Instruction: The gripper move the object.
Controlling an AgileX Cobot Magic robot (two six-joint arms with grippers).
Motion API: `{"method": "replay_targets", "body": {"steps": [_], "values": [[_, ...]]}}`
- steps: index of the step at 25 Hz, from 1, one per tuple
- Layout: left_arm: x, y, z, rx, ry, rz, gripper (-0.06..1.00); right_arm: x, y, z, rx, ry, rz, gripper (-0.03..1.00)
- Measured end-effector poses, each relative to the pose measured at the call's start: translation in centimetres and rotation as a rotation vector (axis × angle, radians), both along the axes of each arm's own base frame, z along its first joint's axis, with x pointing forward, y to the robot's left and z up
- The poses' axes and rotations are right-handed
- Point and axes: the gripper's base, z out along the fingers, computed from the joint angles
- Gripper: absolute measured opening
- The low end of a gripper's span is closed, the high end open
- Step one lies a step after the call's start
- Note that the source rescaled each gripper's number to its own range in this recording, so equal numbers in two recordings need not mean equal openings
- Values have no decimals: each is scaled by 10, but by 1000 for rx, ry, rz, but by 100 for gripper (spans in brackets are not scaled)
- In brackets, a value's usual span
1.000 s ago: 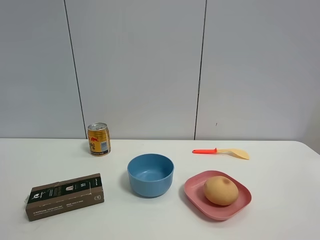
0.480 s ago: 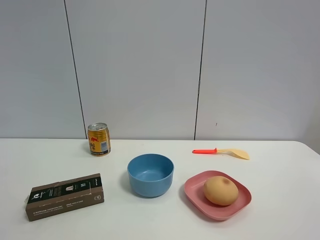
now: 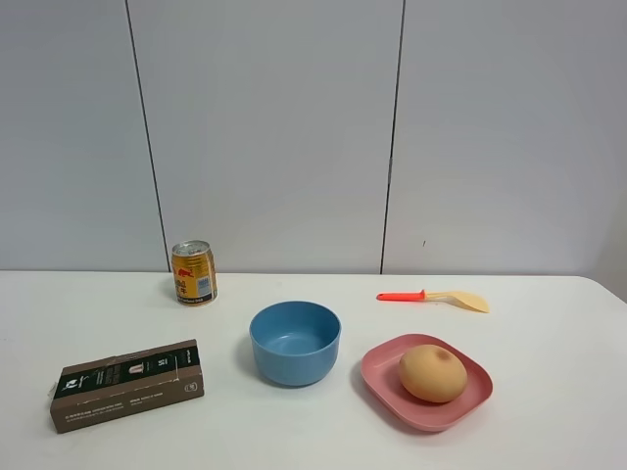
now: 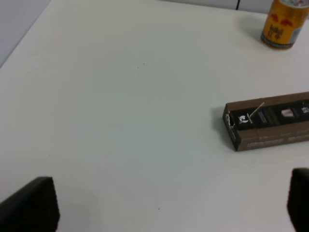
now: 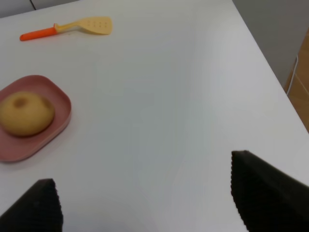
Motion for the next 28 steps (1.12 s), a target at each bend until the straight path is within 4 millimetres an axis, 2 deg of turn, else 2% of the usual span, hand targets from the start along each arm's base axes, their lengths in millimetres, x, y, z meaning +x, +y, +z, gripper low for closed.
{"method": "replay_targets", "body": {"steps": [28], "values": [[0, 0, 0, 0, 0, 0, 95, 0, 0, 0, 0, 0, 0, 100]]}}
